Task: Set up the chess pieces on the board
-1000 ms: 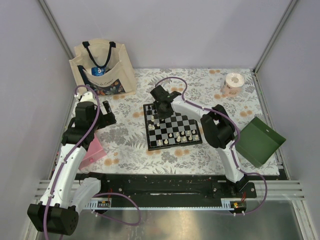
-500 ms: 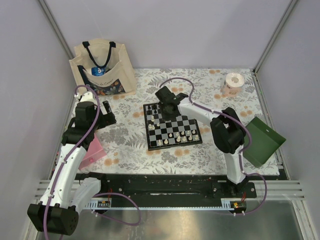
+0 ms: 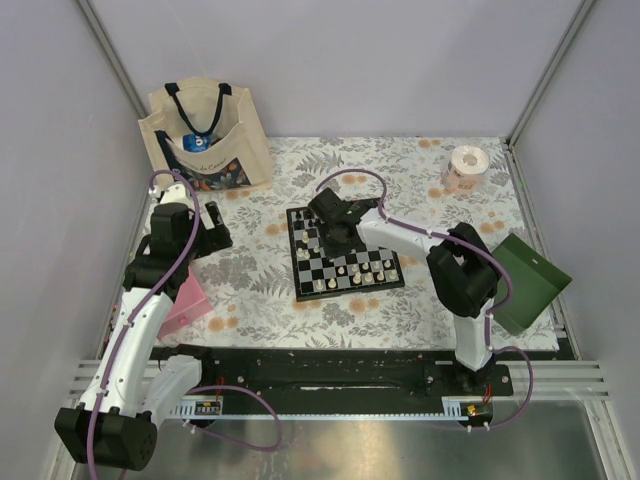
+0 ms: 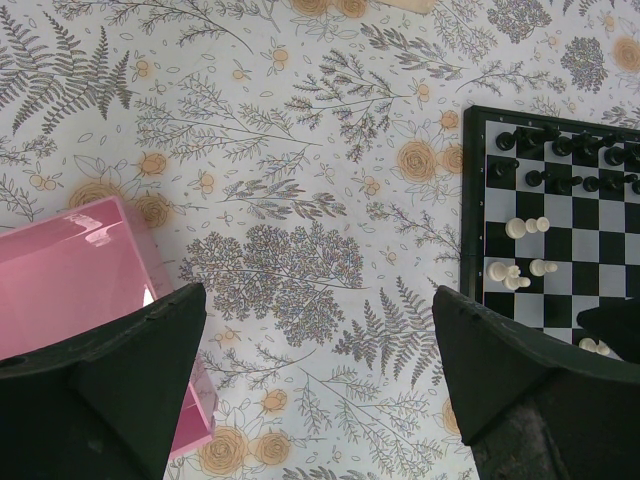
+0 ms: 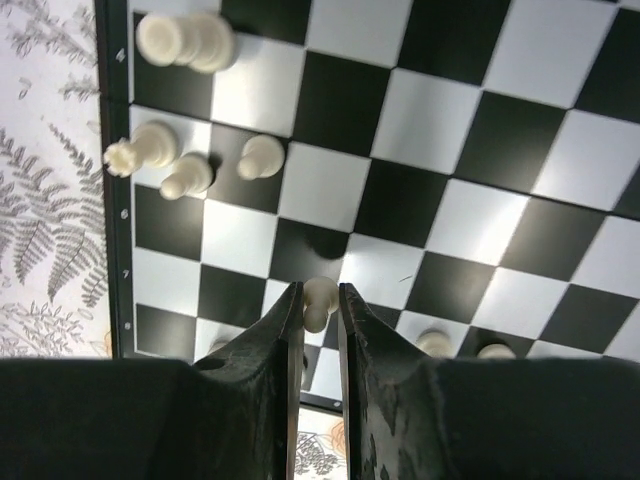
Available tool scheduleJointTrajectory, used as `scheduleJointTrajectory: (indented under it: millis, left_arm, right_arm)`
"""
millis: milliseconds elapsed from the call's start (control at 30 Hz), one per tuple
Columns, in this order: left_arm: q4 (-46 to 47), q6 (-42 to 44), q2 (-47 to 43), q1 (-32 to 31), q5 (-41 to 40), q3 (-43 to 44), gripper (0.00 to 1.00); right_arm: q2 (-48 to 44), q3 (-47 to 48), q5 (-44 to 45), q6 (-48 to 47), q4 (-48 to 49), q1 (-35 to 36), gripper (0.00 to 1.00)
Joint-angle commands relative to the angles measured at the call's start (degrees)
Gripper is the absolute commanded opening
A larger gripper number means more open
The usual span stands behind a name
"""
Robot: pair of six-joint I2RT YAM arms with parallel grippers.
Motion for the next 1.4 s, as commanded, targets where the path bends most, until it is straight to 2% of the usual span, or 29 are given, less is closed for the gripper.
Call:
scheduleJointTrajectory:
  millis: [0, 1367]
  left_arm:
    - [2.2, 0.3, -0.8, 0.4, 0.7, 0.1, 0.99]
    - [2.1, 0.4, -0.5, 0.4, 0.9, 0.2, 0.99]
  right_arm:
    - [-2.8, -0.6, -1.3, 0.9, 0.7, 2.6, 0.14]
    - [-2.6, -3.0, -0.7, 1.1, -0.4, 4.6, 0.14]
